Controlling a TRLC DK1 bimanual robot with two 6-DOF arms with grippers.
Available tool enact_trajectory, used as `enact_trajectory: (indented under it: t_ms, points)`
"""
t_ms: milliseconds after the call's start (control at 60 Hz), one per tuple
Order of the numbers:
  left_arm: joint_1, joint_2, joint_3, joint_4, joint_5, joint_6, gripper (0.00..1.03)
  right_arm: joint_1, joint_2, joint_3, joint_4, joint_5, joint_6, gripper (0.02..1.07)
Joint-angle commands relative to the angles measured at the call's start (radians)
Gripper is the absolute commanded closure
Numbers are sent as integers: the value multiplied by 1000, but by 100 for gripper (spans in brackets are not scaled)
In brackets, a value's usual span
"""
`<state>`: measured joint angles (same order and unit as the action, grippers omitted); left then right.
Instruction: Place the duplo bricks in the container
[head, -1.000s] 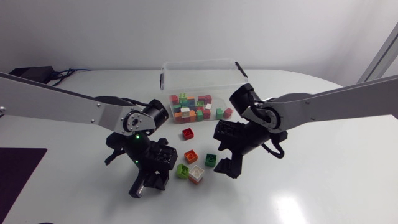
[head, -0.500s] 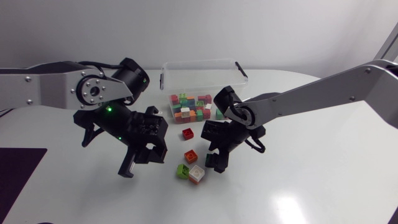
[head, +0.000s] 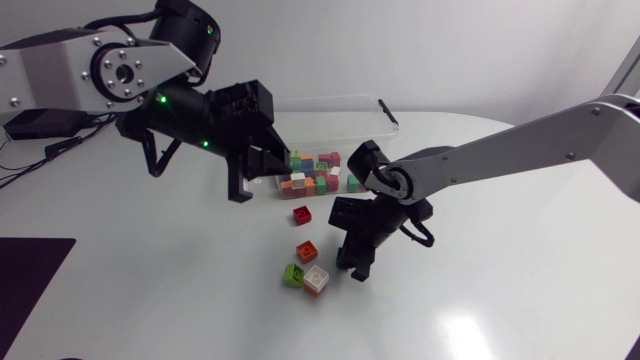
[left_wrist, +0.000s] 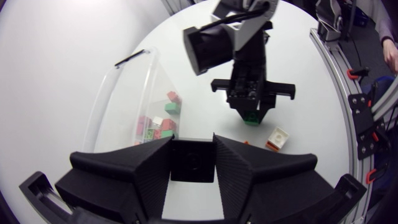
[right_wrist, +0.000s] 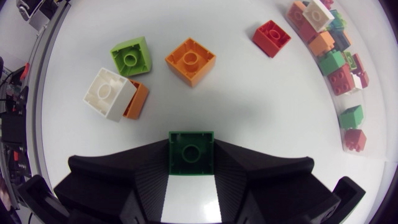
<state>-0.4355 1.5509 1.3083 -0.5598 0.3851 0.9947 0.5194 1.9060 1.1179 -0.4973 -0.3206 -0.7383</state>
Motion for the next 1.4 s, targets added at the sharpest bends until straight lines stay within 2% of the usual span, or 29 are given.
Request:
enact_trajectory:
  t_ms: [0, 217, 383, 533, 617, 650, 683, 717, 767, 850, 1000, 1233, 1383]
  points:
    - [29, 72, 68, 40, 8, -93, 71, -24, -64, -9, -26, -15, -23, 81]
    - [64, 201, 187, 167, 6, -249, 69, -65, -171, 5, -87, -57, -21, 81]
    - [93, 336, 344, 202, 6, -366, 68, -107, -234, 49, -133, -92, -16, 81]
    - [86, 434, 462, 228, 5, -452, 65, -137, -262, 88, -145, -113, -4, 81]
    - [70, 483, 509, 281, -49, -521, 54, -153, -266, 114, -145, -129, 16, 81]
    - [64, 500, 528, 293, -64, -542, 44, -159, -266, 126, -144, -136, 22, 81]
    - [60, 523, 552, 305, -100, -565, 19, -167, -269, 140, -132, -143, 42, 81]
    - [58, 528, 551, 342, -132, -581, 10, -171, -269, 151, -119, -144, 59, 81]
    - [63, 531, 549, 376, -149, -611, 6, -180, -268, 172, -96, -149, 86, 81]
    - [69, 525, 549, 388, -169, -636, 5, -193, -254, 224, -73, -160, 126, 81]
    - [89, 400, 428, 383, -222, -639, 5, -205, -219, 313, -17, -160, 203, 81]
    - [153, 118, 137, 385, -219, -611, 5, -208, -104, 459, 69, -152, 301, 81]
    - [159, -34, -89, 452, -213, -587, 5, -196, -5, 546, 124, -127, 350, 80]
